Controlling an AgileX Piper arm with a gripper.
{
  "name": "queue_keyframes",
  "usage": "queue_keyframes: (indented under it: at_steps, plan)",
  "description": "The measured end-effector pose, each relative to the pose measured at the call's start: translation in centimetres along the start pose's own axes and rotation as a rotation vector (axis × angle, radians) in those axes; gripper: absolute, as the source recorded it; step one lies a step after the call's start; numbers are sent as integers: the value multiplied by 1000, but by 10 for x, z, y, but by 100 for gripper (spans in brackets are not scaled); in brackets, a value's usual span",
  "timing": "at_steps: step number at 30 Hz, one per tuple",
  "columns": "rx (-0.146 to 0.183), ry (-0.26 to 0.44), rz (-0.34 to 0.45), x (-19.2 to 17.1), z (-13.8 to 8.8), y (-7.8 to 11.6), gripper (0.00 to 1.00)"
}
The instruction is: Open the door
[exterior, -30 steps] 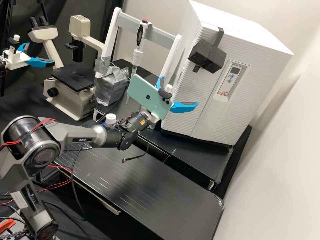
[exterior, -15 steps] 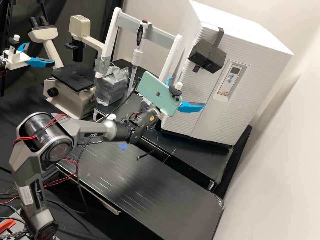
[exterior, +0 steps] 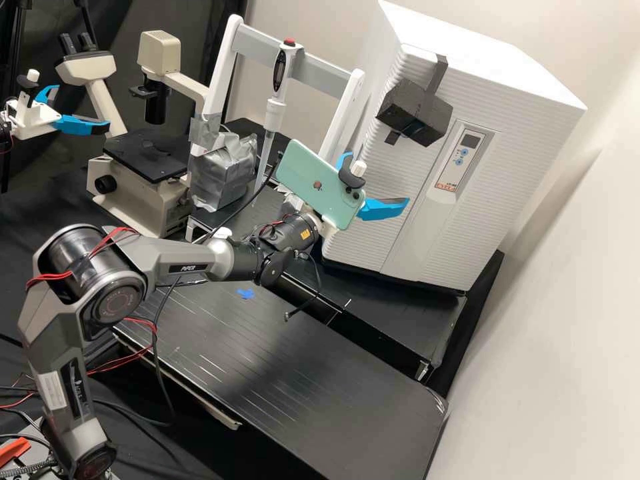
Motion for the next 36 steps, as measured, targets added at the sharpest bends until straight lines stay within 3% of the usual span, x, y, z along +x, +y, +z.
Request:
queue_keyframes:
  at_steps: [36]
  plan:
    - [-52, 3, -18, -2, -2, 1, 0]
